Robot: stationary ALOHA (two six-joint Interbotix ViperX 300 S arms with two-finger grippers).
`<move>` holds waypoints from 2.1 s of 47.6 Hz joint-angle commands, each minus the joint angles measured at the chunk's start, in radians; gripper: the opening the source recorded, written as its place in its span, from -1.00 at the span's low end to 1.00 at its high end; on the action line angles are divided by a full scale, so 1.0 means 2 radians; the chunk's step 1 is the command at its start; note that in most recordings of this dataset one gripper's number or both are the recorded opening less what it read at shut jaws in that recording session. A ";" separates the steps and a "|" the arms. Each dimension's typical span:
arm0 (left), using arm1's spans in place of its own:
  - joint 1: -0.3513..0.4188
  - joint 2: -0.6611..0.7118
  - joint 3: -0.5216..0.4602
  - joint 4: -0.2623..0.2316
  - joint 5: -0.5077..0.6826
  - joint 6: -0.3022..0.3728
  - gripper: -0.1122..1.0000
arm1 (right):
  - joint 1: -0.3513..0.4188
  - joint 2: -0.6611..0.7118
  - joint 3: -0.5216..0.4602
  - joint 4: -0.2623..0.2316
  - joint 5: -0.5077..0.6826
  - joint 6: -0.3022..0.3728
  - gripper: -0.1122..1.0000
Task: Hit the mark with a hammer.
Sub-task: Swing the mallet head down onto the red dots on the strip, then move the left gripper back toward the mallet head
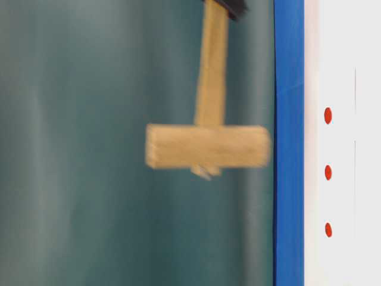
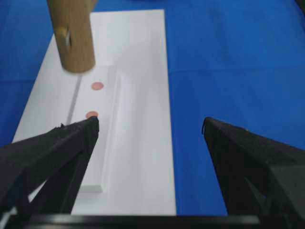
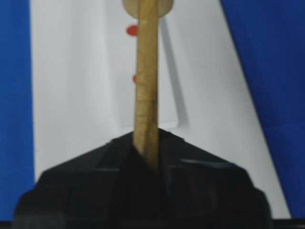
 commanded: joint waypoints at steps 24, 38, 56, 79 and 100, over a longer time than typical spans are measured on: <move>0.001 0.003 -0.005 0.000 -0.002 -0.001 0.78 | 0.000 0.022 0.034 -0.003 -0.003 0.003 -0.77; 0.001 0.003 -0.006 0.000 -0.002 0.000 0.78 | 0.000 0.117 0.030 0.012 0.007 0.003 -0.77; 0.001 0.002 -0.006 0.000 -0.002 0.000 0.78 | 0.000 -0.012 -0.001 -0.005 0.004 -0.002 -0.77; 0.009 0.005 -0.005 0.000 -0.003 -0.001 0.78 | 0.002 -0.013 -0.035 -0.018 0.021 -0.003 -0.77; 0.016 0.005 -0.005 0.000 -0.002 0.000 0.79 | 0.023 0.137 -0.164 -0.018 0.021 -0.003 -0.77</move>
